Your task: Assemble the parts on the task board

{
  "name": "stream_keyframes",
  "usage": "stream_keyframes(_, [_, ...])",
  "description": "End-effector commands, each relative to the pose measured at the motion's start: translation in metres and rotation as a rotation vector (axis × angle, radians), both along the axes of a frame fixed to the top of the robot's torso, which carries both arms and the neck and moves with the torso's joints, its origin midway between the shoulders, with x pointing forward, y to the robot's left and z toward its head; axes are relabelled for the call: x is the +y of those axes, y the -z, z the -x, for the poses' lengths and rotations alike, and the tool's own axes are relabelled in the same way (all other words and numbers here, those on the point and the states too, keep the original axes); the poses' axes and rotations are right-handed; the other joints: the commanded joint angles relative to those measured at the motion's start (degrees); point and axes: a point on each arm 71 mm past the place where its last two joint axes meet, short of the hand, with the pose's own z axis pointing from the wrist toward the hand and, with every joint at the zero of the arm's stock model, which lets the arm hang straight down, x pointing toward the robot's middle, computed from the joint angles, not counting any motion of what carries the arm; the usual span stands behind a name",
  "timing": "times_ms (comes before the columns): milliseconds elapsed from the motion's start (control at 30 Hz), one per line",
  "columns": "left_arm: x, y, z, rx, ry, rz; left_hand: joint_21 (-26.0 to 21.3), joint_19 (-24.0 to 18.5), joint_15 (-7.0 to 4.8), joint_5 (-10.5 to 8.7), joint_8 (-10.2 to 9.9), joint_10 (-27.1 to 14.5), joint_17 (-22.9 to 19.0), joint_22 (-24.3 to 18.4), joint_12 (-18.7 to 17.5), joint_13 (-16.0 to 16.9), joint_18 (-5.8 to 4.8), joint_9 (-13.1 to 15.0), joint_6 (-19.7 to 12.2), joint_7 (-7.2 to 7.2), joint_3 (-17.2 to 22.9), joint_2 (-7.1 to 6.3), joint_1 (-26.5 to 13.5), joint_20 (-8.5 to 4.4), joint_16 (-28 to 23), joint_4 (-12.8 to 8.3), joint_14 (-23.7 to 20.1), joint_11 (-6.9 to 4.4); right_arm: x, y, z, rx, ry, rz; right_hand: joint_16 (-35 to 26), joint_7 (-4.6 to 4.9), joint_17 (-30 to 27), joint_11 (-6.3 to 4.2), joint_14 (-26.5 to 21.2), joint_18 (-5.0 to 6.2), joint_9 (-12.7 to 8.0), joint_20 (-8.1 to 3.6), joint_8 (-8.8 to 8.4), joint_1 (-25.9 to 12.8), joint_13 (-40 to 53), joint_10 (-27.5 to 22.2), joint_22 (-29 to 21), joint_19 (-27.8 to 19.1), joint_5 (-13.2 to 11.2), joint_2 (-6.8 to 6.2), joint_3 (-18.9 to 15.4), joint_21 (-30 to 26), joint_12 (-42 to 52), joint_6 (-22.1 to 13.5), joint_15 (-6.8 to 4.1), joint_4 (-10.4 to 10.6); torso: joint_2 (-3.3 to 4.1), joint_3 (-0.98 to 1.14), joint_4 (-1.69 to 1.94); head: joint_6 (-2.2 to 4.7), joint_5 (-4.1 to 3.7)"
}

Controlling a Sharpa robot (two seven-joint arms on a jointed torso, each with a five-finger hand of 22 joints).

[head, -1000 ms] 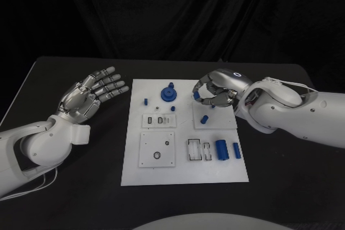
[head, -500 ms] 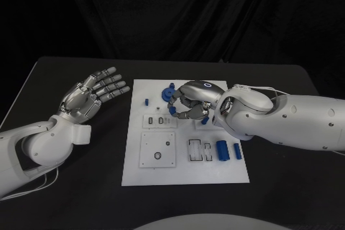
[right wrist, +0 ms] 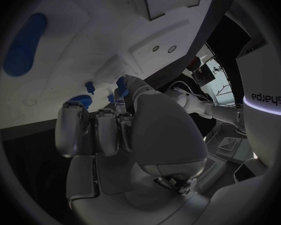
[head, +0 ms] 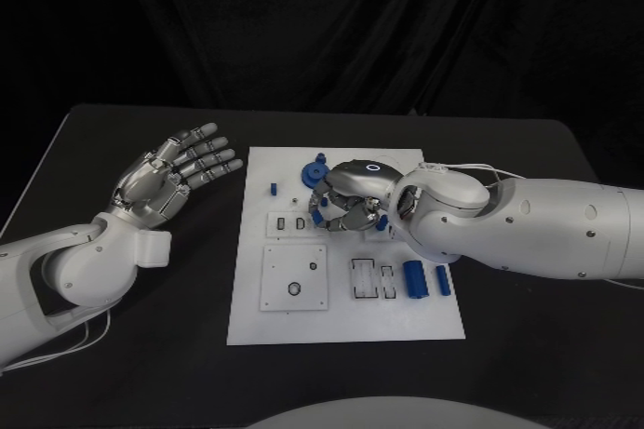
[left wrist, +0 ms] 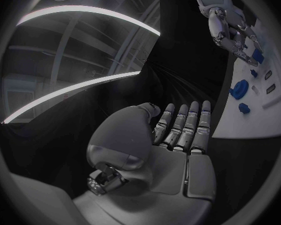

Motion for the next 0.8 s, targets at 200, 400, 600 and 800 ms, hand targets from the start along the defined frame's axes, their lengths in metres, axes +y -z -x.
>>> stream_keyframes(200, [0.0017, -0.0047, 0.0003, -0.059, -0.024, 0.053, 0.1, -0.28, 0.06, 0.0, 0.28, 0.17, 0.04, 0.02, 0.21, 0.09, -1.0, 0.1, 0.26, 0.26, 0.05, -0.03, -0.12, 0.04, 0.29, 0.32, 0.0, 0.18, -0.0007, 0.0086, -0.0027, 0.013, 0.034, 0.05, 0.15, -0.03, 10.31, -0.11, 4.42, 0.17, 4.1, 0.07, 2.88, -0.64, 11.42, 2.28, 4.49, -0.16, -0.33, -0.05, -0.15, -0.56, 0.2, -0.31, -0.19, -0.23, 0.11, 0.07, -0.06, -0.08, 0.06])
stream_keyframes(400, [0.0017, -0.0045, 0.0002, -0.057, -0.024, 0.054, 0.1, -0.28, 0.06, 0.0, 0.28, 0.17, 0.04, 0.02, 0.21, 0.09, -1.0, 0.1, 0.26, 0.26, 0.05, -0.03, -0.12, 0.04, 0.29, 0.32, 0.0, 0.18, 0.0004, 0.0105, -0.0037, 0.007, 0.035, 0.056, 0.02, 0.1, 10.21, -0.02, 4.37, 0.23, 4.18, 0.11, 2.8, -0.77, 11.34, 2.18, 4.36, -0.27, -1.35, -0.05, -0.06, -0.79, 0.17, -0.86, -0.13, -0.51, 0.12, 0.08, -0.06, -0.13, 0.05])
stream_keyframes(600, [0.002, -0.0044, 0.0001, -0.056, -0.024, 0.054, 0.11, -0.28, 0.05, -0.03, 0.28, 0.17, 0.04, 0.03, 0.23, 0.1, -1.0, 0.1, 0.25, 0.25, 0.04, -0.06, -0.09, 0.04, 0.33, 0.4, -0.01, 0.17, 0.0014, 0.0122, -0.0034, -0.006, 0.034, 0.065, -0.42, 0.36, 9.87, 0.22, 4.18, 0.37, 4.26, 0.27, 2.55, -1.53, 10.94, 1.7, 4.03, -0.61, -4.87, -0.28, -0.3, -1.41, -0.01, -1.99, 0.06, -0.84, 0.07, 0.04, -0.04, -0.39, 0.15])
stream_keyframes(800, [0.0026, -0.0041, -0.0003, -0.055, -0.025, 0.053, 0.11, -0.28, 0.05, -0.03, 0.28, 0.17, 0.04, 0.03, 0.23, 0.1, -1.0, 0.1, 0.25, 0.25, 0.04, -0.06, -0.09, 0.04, 0.33, 0.4, -0.01, 0.17, 0.0011, 0.0143, -0.0034, 0.002, 0.038, 0.082, -0.88, 1.28, 9.52, 0.79, 3.96, 0.55, 3.45, 0.78, 0.77, -3.43, 10.43, 1.12, 3.61, -1.03, -11.23, -1.02, -1.62, -2.25, -0.22, -5.64, 0.59, -0.29, 0.07, -0.01, 0.0, -0.59, 0.3])
